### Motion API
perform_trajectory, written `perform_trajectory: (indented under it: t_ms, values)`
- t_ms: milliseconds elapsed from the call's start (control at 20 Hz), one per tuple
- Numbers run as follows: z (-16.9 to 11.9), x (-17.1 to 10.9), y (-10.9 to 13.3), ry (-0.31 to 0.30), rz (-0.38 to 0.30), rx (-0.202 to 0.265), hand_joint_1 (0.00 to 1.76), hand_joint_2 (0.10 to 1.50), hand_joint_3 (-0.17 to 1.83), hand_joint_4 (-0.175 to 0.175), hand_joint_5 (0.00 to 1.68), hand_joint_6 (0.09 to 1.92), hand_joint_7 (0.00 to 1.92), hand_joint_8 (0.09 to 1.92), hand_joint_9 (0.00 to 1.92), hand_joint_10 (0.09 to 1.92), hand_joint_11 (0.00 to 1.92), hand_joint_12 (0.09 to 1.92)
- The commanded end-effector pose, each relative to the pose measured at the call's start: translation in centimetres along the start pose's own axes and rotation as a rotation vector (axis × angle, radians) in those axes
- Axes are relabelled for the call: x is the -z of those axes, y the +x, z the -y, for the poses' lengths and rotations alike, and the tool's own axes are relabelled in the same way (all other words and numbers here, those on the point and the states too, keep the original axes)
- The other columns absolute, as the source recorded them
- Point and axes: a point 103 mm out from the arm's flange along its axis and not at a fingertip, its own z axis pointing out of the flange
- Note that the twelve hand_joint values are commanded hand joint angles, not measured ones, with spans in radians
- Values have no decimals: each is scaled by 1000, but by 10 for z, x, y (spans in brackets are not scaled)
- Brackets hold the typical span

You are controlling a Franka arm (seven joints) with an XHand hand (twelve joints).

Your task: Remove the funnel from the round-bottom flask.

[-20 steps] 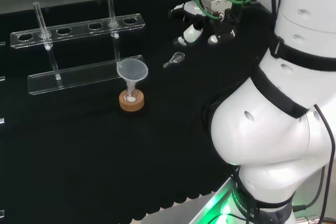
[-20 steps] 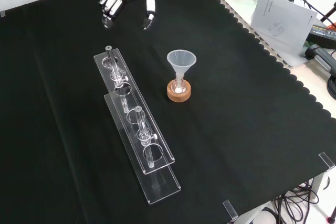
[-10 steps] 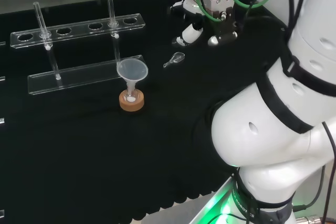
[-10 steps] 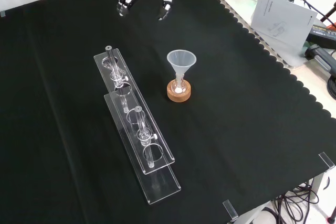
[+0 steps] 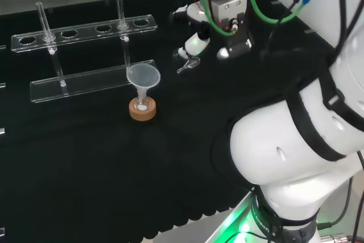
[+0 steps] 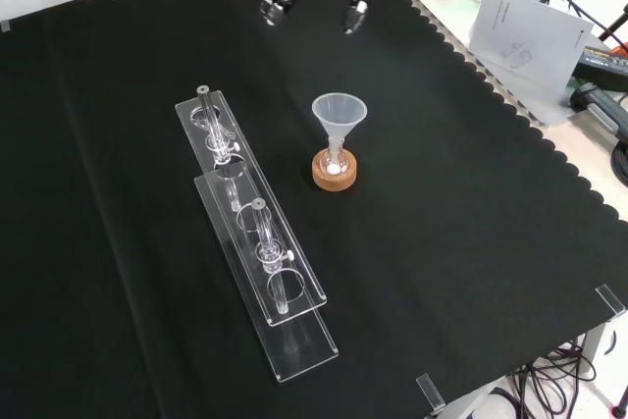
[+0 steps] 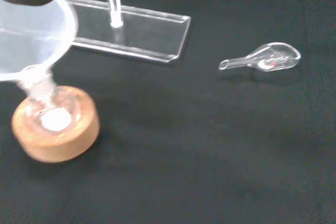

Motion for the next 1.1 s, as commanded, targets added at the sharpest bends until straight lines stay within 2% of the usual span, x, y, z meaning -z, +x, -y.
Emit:
perform_trajectory:
  t_ms: [50, 300, 500, 800, 1100]
  values:
    - [28, -11, 53, 43, 58, 34, 622, 616, 410, 0, 233, 87, 166, 618, 404, 637, 356, 1436]
    - [29, -15, 73, 55, 75, 59, 618, 615, 399, -3, 207, 87, 128, 618, 364, 649, 347, 1440]
    - [25, -20, 84, 86, 115, 70, 611, 622, 362, -4, 154, 87, 44, 640, 253, 735, 332, 1452]
    - [15, -30, 92, 118, 135, 84, 595, 628, 315, -8, 37, 87, 0, 437, 100, 814, 299, 1469]
    - [0, -39, 104, 136, 147, 110, 586, 631, 294, -8, 4, 87, 0, 379, 73, 838, 284, 1476]
